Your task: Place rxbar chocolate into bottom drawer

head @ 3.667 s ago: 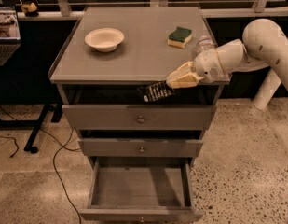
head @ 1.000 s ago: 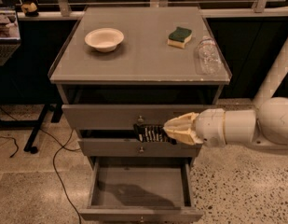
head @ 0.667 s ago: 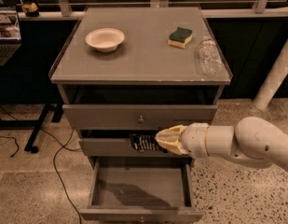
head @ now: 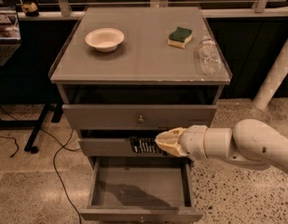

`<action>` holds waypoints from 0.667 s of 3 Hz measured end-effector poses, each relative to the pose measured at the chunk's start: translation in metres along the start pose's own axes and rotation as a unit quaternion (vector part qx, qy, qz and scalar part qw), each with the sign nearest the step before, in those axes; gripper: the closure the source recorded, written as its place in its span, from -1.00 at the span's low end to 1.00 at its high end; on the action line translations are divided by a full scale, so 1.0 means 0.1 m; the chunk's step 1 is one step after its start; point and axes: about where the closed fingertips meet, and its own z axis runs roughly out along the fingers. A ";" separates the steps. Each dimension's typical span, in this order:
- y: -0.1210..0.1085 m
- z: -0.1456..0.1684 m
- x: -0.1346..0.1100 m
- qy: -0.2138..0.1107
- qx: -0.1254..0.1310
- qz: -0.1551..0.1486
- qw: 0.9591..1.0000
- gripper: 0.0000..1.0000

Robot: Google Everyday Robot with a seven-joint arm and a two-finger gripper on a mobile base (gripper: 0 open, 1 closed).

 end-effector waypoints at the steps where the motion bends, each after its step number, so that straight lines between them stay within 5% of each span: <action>1: -0.04 0.06 0.34 0.014 0.014 0.028 0.999 1.00; 2: -0.12 0.12 0.78 0.015 0.030 0.052 0.998 1.00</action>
Offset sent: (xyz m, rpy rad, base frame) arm 0.0013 -0.0544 -0.1328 0.0259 0.1064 -0.1710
